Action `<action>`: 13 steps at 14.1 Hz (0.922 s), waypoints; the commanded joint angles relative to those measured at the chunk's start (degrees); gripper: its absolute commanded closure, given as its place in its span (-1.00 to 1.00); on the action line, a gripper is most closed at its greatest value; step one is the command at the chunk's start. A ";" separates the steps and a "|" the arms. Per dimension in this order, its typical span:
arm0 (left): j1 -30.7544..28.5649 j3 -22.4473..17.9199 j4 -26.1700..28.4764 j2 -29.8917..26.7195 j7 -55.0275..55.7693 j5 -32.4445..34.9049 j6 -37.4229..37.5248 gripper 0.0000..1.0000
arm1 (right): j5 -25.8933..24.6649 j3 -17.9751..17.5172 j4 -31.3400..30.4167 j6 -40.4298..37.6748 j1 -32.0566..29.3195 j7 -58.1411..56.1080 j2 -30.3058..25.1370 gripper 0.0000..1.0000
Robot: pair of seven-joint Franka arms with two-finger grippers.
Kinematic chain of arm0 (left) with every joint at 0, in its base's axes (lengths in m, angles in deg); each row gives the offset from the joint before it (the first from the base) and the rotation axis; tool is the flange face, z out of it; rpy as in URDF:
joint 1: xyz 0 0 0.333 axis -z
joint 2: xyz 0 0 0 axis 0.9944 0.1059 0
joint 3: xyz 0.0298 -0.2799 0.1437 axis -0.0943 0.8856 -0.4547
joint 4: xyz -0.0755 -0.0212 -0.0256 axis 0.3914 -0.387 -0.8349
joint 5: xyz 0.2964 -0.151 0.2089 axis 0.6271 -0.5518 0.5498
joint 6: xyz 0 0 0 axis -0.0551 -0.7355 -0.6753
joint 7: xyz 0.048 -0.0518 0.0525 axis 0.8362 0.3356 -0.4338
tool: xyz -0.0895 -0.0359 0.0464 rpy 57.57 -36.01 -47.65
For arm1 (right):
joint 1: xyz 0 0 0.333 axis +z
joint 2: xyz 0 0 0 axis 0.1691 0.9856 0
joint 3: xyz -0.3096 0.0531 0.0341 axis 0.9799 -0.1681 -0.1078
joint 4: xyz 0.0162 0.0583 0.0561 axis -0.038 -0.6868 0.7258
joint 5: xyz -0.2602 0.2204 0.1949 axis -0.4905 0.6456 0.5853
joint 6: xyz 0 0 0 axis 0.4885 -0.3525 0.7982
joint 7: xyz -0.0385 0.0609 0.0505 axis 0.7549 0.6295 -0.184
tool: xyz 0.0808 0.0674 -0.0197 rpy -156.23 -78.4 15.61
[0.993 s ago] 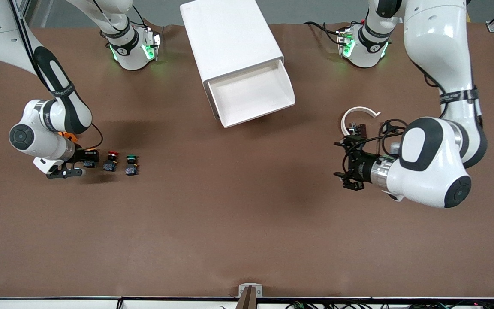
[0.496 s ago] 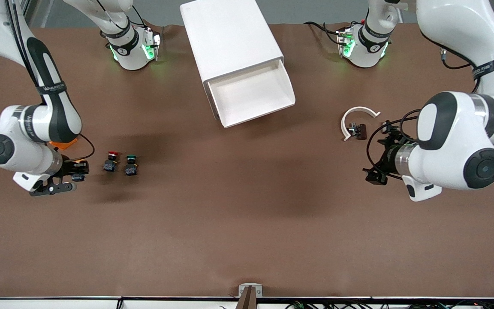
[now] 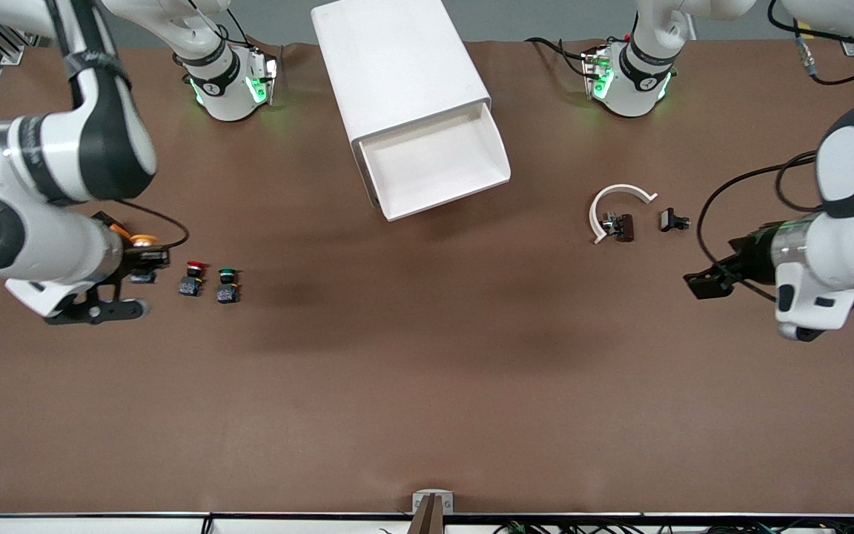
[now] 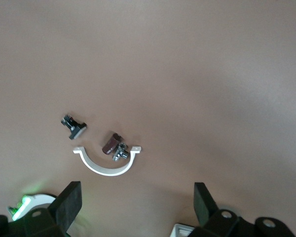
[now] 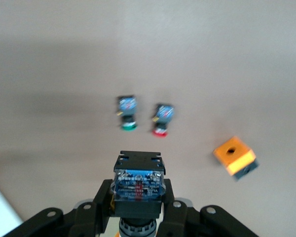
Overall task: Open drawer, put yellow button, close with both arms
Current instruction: 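Lift the yellow button with the right gripper toward the open drawer, then lower the yellow button into the drawer and open the right gripper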
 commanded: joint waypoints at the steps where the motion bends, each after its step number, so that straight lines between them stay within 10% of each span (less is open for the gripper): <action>1: -0.52 0.11 2.33 -2.84 -7.55 2.21 -1.05 -1.00 | 5.27 0.47 4.83 -6.41 6.94 13.66 -0.10 0.42; 13: -0.26 1.52 11.38 -9.35 -14.33 7.41 -8.87 -1.00 | 12.33 0.82 8.98 8.94 37.11 74.62 4.02 0.42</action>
